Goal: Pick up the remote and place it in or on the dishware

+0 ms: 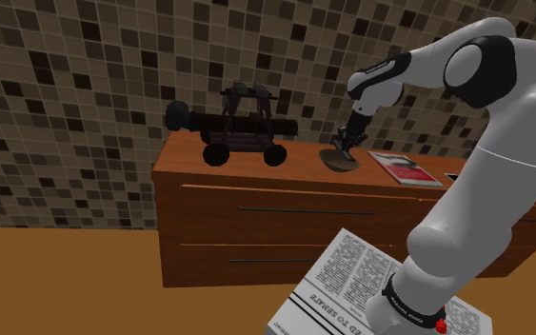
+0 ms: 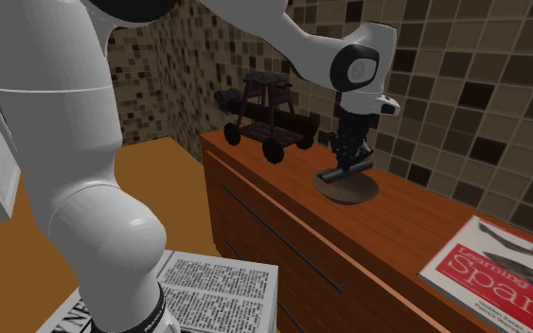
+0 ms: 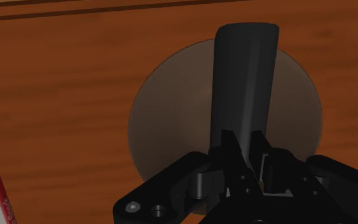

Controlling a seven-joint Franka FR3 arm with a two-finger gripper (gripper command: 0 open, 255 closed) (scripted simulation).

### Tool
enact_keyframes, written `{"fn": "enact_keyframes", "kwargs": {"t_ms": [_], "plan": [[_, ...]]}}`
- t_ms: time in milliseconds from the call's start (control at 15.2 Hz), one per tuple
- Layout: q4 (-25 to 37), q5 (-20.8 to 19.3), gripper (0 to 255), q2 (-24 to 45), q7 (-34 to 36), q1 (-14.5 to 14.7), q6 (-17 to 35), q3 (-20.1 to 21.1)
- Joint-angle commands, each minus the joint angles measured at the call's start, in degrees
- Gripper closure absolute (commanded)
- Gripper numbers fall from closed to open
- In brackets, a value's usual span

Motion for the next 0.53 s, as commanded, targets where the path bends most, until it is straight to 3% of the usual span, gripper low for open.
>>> {"fn": "enact_keyframes", "kwargs": {"t_ms": [0, 462], "plan": [[-0.91, 0.39, 255, 0.63, -0.48, -0.10, 1.48, -0.01], [-3.27, 1.86, 255, 3.00, -1.75, -0.27, 5.93, 0.19]]}}
